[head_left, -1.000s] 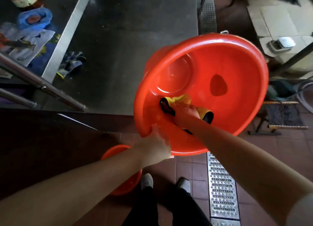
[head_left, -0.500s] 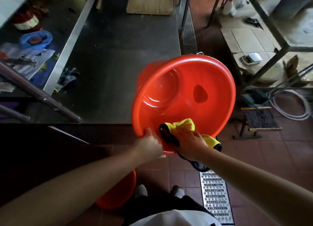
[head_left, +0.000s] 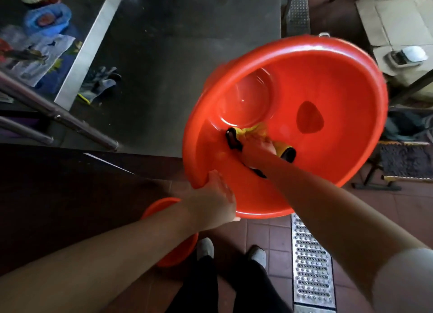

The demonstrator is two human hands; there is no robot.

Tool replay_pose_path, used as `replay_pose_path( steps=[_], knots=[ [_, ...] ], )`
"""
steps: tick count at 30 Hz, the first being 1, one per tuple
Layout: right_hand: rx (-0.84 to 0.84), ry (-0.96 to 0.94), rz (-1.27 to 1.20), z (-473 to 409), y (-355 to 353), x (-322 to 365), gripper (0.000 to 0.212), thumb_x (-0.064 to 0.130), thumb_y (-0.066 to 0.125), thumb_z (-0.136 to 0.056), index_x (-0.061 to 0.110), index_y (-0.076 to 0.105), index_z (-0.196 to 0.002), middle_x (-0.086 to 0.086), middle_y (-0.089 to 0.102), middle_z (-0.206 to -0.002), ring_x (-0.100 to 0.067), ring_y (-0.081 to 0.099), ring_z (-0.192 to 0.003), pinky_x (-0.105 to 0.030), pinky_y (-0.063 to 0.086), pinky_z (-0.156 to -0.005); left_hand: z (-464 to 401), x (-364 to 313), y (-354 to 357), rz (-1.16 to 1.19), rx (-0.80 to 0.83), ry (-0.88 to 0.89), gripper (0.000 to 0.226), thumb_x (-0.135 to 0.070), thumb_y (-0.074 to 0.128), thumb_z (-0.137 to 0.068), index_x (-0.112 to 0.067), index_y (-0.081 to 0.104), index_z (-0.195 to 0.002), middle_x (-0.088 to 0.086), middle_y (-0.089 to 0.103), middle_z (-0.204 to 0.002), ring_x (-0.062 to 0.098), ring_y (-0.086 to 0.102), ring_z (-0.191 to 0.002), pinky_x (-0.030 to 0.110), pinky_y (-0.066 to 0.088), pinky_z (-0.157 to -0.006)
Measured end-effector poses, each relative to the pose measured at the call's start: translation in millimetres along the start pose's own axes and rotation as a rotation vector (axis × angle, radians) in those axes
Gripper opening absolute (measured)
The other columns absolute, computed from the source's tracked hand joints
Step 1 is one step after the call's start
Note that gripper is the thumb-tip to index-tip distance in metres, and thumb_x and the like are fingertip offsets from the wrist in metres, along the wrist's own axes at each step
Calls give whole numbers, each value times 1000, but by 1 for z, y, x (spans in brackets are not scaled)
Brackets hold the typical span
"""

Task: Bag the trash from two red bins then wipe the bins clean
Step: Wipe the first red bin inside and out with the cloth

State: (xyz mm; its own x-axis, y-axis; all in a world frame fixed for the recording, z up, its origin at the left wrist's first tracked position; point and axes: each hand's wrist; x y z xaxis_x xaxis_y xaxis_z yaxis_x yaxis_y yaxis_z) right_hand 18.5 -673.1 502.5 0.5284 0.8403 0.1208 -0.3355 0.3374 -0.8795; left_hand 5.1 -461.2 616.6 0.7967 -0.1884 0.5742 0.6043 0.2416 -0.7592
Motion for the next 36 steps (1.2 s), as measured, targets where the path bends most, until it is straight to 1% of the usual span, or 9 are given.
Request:
replay_pose_path(
  steps=[3, 7, 9, 13, 17, 21, 25, 29, 36],
  knots=[
    [20, 15, -15, 6, -1, 5, 46, 34, 45, -98, 26, 44, -144, -8, 51, -141, -30, 49, -128, -41, 40, -105, -2, 0, 3, 38, -21, 11, 40, -20, 38, -84, -8, 75, -81, 23, 72, -80, 39, 70, -73, 48, 57, -71],
    [56, -45, -29, 64, -3, 2, 58, 44, 39, -101, 30, 26, -156, -5, 34, -157, -31, 39, -139, -45, 32, -111, -1, 2, 4, 25, 17, 41, 30, -39, 65, -76, -10, 75, -73, 18, 71, -72, 36, 69, -68, 49, 57, -70],
    [27, -100, 10, 101, -5, -3, 62, 43, 40, -101, 29, 19, -158, 0, 24, -163, -27, 29, -146, -46, 27, -116, 0, 3, 1, 57, 10, 12, 35, -44, 69, -71, -10, 76, -69, 16, 71, -70, 34, 68, -65, 46, 57, -68],
    [-23, -122, 56, 161, -4, -11, 65, 50, 43, -97, 26, 25, -154, -1, 31, -156, -28, 34, -142, -49, 31, -111, 0, 2, -4, 72, 29, -16, 62, -73, 63, -71, -13, 78, -75, 9, 73, -71, 30, 70, -65, 44, 58, -67],
    [-81, -215, 133, 189, 1, -15, 78, 65, 36, -95, 22, 20, -157, -4, 33, -157, -28, 32, -144, -48, 29, -110, -3, 5, -7, 98, 121, 128, 52, -46, 44, -97, -2, 67, -114, 21, 71, -102, 39, 68, -92, 58, 49, -84],
    [-49, -323, 248, 190, -6, -25, 96, 81, 35, -87, 23, 11, -161, -4, 31, -161, -31, 34, -144, -45, 35, -110, 2, 19, -8, 66, 97, 144, 53, -47, 39, -99, -4, 66, -112, 15, 71, -101, 32, 67, -94, 53, 47, -88],
    [-51, -400, 351, 190, -22, -41, 92, 74, 52, -83, 21, 32, -156, -10, 48, -150, -33, 54, -129, -44, 51, -95, 15, 31, 0, 82, 61, 117, 65, -64, 36, -95, -9, 67, -107, 11, 70, -103, 28, 65, -95, 42, 43, -92],
    [-141, -421, 518, 192, -33, -54, 90, 58, 86, -50, 18, 68, -128, -9, 71, -117, -31, 70, -99, -38, 59, -71, 36, 55, 5, 32, 58, 56, 64, -63, 40, -94, -7, 64, -115, 13, 68, -112, 31, 61, -107, 49, 29, -109],
    [-176, -537, 585, 183, -32, -54, 86, 52, 85, -54, 9, 67, -126, -7, 71, -112, -30, 68, -103, -43, 58, -74, 31, 46, -11, 41, 156, -72, 80, -71, 39, -89, -6, 53, -133, 22, 57, -130, 43, 47, -125, 62, 19, -111]
  ],
)
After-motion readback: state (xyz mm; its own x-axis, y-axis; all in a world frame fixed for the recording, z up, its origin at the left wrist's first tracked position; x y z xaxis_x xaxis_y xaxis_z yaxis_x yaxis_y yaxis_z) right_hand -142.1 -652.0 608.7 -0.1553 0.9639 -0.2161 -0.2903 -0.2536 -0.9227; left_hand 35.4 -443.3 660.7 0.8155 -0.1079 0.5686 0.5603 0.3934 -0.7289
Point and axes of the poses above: each hand's wrist, its own z-axis away from the middle knuckle, its own y-axis out of the palm, x = y × z
